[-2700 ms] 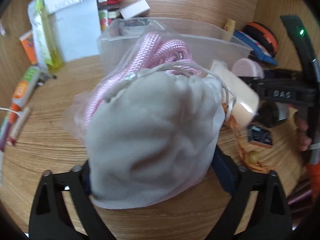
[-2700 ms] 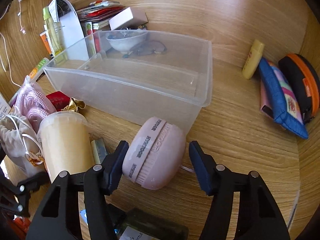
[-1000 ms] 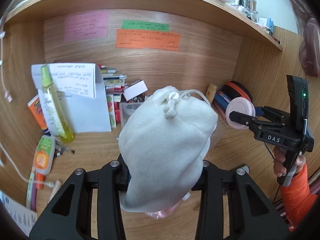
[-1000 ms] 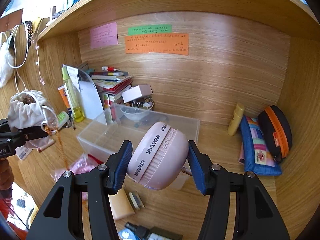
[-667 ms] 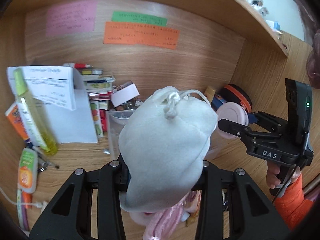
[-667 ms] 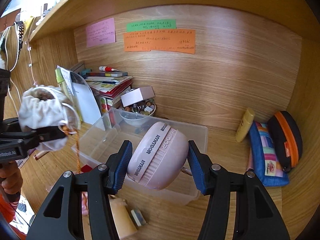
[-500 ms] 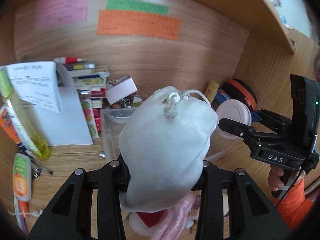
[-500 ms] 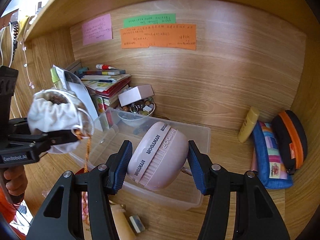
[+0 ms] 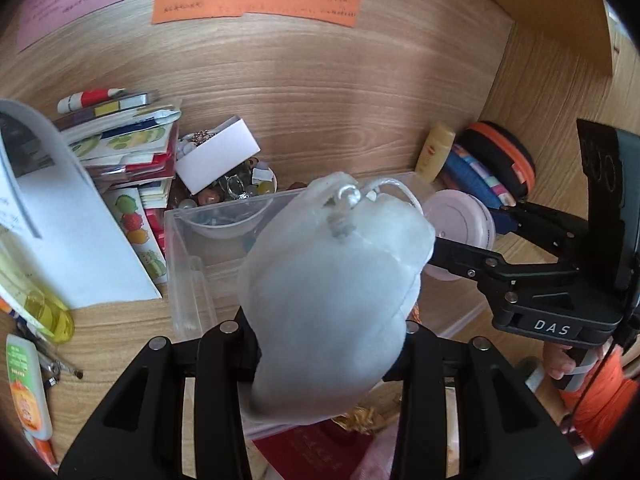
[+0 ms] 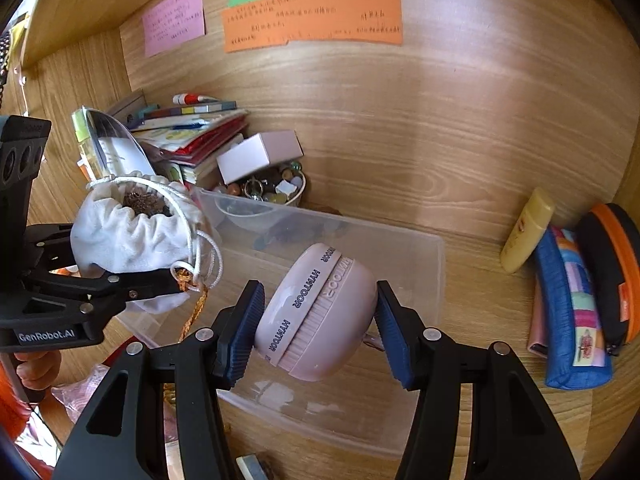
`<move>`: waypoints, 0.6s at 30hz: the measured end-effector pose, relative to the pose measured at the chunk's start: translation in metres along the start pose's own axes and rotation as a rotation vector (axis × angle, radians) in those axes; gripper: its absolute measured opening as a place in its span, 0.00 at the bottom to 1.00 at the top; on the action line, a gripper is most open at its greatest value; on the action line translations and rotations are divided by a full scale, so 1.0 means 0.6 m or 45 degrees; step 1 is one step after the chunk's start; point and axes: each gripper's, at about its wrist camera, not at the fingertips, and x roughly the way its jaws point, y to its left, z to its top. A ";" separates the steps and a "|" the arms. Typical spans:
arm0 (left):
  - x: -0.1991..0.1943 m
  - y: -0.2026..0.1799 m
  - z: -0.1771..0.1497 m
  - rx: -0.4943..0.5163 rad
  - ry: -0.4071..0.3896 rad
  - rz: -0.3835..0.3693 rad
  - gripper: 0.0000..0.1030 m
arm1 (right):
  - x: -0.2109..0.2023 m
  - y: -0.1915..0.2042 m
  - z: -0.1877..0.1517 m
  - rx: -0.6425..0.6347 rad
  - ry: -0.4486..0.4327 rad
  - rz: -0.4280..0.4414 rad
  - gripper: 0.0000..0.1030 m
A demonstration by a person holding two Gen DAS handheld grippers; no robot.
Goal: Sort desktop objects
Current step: 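Lift the white pouch with the left gripper while the right gripper carries the pink brush toward the clear box, then lower the pouch into the clear box and open the left gripper while the right gripper releases the brush there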
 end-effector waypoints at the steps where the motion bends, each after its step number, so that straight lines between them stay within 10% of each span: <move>1: 0.006 0.000 0.000 0.009 0.005 0.010 0.37 | 0.004 -0.002 -0.002 0.001 0.007 0.001 0.50; 18: 0.060 0.007 -0.013 0.042 0.149 -0.028 0.38 | 0.052 -0.011 -0.021 -0.016 0.113 0.031 0.50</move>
